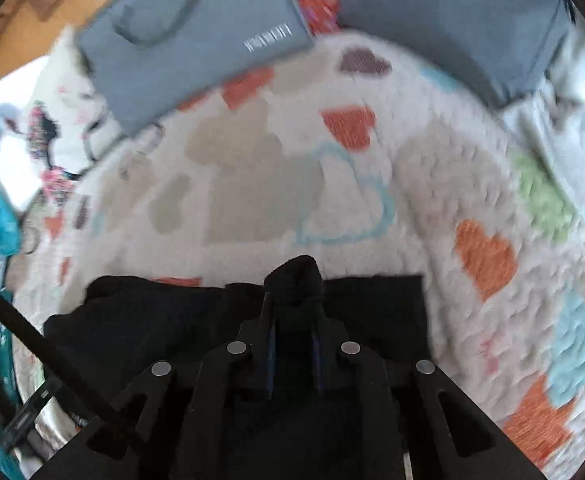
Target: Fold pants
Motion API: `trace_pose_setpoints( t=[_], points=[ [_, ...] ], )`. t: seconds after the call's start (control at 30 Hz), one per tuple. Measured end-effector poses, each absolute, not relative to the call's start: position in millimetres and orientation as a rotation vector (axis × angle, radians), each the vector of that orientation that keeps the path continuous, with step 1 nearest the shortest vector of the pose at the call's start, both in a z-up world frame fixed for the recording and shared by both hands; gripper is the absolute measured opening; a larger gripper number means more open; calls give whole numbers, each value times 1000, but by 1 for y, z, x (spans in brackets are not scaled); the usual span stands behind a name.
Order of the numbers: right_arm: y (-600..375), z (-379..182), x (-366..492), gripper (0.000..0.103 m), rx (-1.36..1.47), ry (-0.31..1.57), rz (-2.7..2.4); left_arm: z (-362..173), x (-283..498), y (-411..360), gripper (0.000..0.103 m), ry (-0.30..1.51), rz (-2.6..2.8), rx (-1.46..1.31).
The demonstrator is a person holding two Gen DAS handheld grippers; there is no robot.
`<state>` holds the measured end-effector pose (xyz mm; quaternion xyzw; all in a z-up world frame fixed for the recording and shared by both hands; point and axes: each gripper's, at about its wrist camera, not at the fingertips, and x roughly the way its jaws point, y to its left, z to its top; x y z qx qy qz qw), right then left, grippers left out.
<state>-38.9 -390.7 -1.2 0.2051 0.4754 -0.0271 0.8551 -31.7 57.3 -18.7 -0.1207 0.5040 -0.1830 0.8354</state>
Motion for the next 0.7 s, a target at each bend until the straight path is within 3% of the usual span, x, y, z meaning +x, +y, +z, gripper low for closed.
trace_pose_setpoints(
  t=[0.13, 0.17, 0.3, 0.5, 0.7],
  points=[
    [-430, -7, -61, 17, 345, 1059, -262, -20, -31, 52, 53, 1079, -393, -252],
    [-442, -9, -65, 23, 310, 1073, -374, -19, -32, 50, 54, 1078, -391, -240],
    [-466, 4, -91, 30, 435, 995, -494, -18, -33, 41, 54, 1071, -388, -204],
    [-376, 41, -73, 31, 292, 853, -121, -16, -34, 34, 54, 1050, -405, -204],
    [-310, -4, -3, 31, 348, 1083, 107, -16, -37, 33, 54, 1049, -389, -180]
  ],
)
